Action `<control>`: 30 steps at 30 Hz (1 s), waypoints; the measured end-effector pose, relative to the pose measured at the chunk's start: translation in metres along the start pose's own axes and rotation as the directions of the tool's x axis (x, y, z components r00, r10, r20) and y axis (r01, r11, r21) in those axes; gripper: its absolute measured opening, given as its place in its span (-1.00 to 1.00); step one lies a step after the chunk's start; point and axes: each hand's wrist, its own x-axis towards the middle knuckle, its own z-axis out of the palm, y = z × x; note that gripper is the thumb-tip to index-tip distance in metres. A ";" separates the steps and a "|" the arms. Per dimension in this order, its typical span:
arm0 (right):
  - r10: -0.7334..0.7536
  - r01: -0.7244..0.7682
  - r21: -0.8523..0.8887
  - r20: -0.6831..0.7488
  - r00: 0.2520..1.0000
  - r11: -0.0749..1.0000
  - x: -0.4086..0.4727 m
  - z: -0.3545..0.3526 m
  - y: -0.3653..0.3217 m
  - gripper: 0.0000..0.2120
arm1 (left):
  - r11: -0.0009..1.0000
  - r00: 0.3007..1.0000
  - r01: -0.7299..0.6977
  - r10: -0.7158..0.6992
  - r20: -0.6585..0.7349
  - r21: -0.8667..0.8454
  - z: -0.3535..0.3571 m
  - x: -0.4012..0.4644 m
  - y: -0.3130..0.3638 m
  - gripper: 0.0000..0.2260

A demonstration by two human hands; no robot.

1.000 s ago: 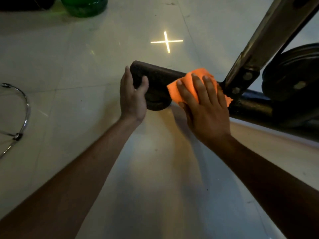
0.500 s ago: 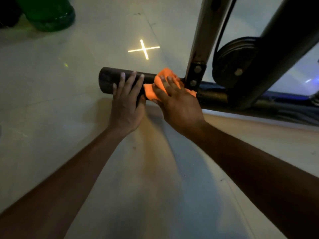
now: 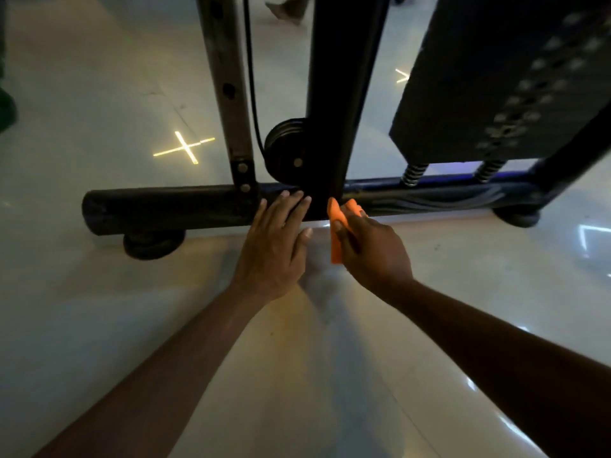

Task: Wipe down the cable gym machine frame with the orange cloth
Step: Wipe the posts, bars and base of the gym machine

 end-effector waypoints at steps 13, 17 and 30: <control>0.179 -0.168 0.072 -0.191 0.965 0.983 0.041 0.023 0.077 -0.48 | 0.782 0.965 -0.261 0.231 0.124 0.567 0.067 0.071 0.018 -0.24; -0.026 0.020 -0.051 -0.130 0.991 0.998 0.056 0.066 0.087 -0.42 | 0.750 0.946 -0.315 0.299 0.127 0.582 0.073 0.079 -0.005 -0.25; -0.173 0.145 -0.182 -0.148 0.974 0.973 0.057 0.078 0.120 -0.39 | 0.801 0.934 -0.266 0.351 -0.061 0.536 0.102 0.078 -0.013 -0.36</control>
